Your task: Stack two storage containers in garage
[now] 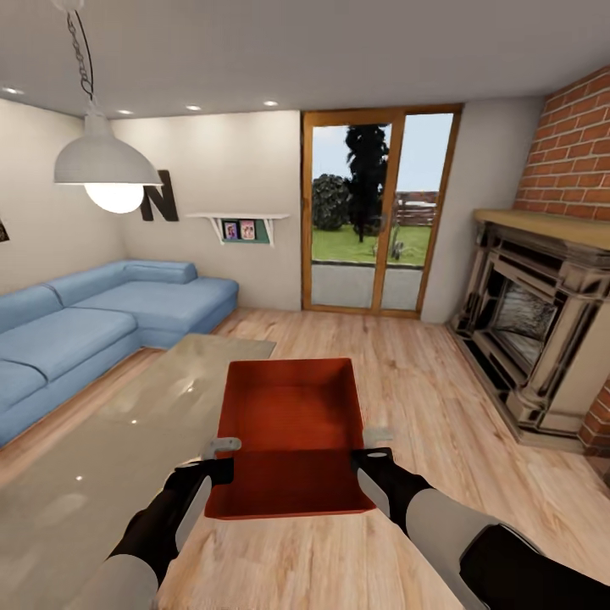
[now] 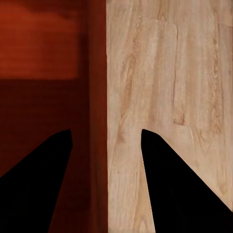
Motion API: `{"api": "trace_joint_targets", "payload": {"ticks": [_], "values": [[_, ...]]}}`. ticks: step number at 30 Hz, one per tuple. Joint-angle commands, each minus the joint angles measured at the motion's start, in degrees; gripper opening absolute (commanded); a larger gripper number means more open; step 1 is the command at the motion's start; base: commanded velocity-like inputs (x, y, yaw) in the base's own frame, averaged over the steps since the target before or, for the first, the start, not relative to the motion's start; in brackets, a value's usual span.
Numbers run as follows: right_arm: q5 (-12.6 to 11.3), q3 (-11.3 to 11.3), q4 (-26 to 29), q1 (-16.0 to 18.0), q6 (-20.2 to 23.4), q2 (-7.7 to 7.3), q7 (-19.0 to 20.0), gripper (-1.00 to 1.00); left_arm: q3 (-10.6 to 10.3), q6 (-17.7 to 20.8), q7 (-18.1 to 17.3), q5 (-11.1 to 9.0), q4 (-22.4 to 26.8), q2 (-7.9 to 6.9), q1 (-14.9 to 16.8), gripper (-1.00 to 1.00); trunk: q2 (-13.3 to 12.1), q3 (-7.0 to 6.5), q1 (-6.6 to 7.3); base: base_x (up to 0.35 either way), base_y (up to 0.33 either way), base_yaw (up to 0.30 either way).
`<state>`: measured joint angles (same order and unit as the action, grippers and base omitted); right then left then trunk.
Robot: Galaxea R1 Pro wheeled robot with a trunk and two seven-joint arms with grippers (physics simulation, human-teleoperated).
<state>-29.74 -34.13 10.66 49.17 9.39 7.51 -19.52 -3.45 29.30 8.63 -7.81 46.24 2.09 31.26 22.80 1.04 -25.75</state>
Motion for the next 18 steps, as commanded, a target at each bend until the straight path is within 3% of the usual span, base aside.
{"api": "trace_joint_targets", "payload": {"ticks": [1,10,18], "values": [[0.20,-0.77,0.59,0.05,0.28,-0.04,0.55,-1.00,-0.06,0.50,0.85,0.95,-0.45,-0.07,0.03,-1.00,0.12,0.08,-0.04,0.000,0.000,0.300],[0.20,-0.77,0.59,0.05,0.28,-0.04,0.61,-1.00,-0.06,0.50,0.86,0.95,-0.45,-0.14,0.03,-1.00,0.12,-0.19,-0.04,0.000,0.000,0.293],[0.20,-0.77,0.59,0.05,0.28,-0.04,0.57,-1.00,-0.06,0.50,0.86,0.95,-0.45,-0.12,0.03,-1.00,0.12,-0.23,-0.04,0.000,0.000,0.060]]}}
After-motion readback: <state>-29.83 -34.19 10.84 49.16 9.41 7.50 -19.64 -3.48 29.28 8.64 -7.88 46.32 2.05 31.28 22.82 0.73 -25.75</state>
